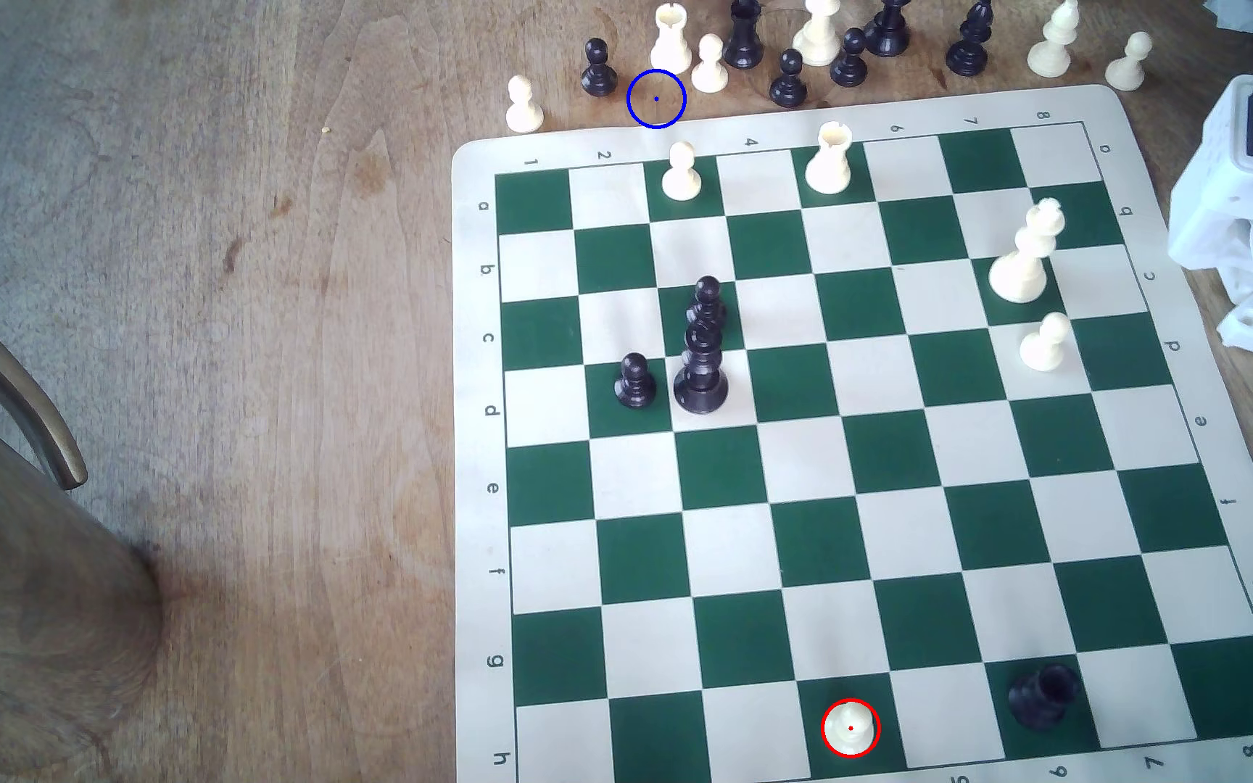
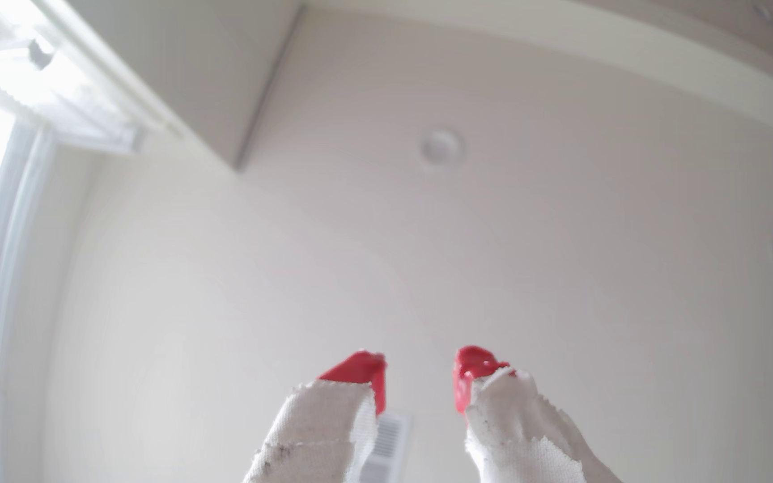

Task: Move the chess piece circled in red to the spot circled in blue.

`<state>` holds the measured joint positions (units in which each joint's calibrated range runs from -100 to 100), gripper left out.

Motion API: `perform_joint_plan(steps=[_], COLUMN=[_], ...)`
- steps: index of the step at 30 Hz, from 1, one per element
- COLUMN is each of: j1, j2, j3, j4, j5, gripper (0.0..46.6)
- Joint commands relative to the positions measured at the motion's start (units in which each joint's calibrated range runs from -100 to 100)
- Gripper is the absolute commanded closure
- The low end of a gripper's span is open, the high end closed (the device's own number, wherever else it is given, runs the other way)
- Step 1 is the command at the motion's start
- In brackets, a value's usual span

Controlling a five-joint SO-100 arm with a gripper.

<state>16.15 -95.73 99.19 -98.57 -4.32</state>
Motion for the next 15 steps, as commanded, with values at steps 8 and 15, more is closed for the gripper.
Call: perform_joint_plan(steps=[8,15], j1=[-13.5,-14.2], j2=[0.0,0.0], j3=[0.3,-12.0], j4=[1.3,25.2], j5=[-0.2,-0.2], gripper=[35.7,35.9])
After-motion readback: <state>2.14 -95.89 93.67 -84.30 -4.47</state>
